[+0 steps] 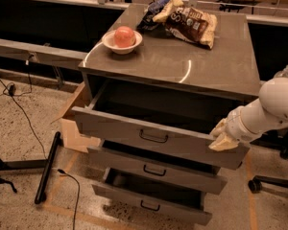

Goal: Open top drawer

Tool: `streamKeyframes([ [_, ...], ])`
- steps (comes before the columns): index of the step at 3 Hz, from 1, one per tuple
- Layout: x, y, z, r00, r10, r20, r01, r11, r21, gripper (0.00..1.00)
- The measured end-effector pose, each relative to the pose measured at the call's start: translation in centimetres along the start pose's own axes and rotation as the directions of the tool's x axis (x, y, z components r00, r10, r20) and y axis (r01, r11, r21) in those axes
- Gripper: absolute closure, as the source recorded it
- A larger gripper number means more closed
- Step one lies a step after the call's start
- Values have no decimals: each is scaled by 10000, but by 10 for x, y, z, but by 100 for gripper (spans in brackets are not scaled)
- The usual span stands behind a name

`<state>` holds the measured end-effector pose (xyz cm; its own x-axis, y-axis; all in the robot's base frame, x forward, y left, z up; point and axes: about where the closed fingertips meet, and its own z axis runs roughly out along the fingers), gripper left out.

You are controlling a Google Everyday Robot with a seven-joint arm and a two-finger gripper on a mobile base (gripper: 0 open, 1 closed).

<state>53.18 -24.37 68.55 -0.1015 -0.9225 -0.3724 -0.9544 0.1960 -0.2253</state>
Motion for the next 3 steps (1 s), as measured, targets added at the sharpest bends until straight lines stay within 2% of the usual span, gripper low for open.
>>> streamKeyframes([
  [1,-6,4,-19,9998,171,-86,-173,9996,-211,62],
  [2,-6,4,-19,9998,171,-86,-173,9996,-211,40],
  [3,-19,-2,-51,9996,265,-73,-267,9994,-237,42],
])
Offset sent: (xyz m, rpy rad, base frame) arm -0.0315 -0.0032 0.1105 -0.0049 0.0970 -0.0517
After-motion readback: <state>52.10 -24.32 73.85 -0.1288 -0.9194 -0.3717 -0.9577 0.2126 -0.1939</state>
